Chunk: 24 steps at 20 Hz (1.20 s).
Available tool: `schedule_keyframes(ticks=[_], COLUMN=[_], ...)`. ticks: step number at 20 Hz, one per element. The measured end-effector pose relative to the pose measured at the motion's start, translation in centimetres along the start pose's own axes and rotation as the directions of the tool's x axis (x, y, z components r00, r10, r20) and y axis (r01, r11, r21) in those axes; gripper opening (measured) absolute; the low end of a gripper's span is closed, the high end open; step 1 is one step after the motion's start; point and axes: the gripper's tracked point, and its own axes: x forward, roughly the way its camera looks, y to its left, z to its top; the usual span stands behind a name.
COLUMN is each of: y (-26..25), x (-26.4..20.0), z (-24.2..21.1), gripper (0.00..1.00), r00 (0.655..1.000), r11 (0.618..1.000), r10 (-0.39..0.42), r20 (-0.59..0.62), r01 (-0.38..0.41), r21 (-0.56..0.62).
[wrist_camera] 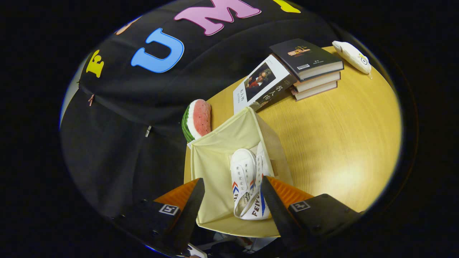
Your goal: Open the storage box then place both shoes into the box .Put the left shoe in first, then the right shoe, with the right side of both shoes facing outward in a uniform manner.
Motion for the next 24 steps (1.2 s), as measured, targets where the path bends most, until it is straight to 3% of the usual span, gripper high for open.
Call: schedule_keyframes(ticks=[5, 8, 12, 15, 19, 24], y=[-3.0, -7.2, -12.5, -13.7, -12.8, -12.2], x=[-5.3, -9.3, -15.9, -20.8, -26.9, -33.3], z=[2.5, 4.5, 7.5, 8.6, 10.9, 14.6], gripper=[0.99, 0.99, 0.99, 0.98, 0.98, 0.99], r00=[0.985, 0.949, 0.860, 0.792, 0.673, 0.576], r11=[0.983, 0.942, 0.872, 0.857, 0.820, 0.784], r10=[-0.038, -0.100, -0.196, -0.202, -0.112, 0.008], r20=[0.167, 0.300, 0.471, 0.576, 0.731, 0.817], r01=[0.067, 0.187, 0.373, 0.427, 0.478, 0.504], r21=[-0.173, -0.278, -0.318, -0.287, -0.316, -0.363])
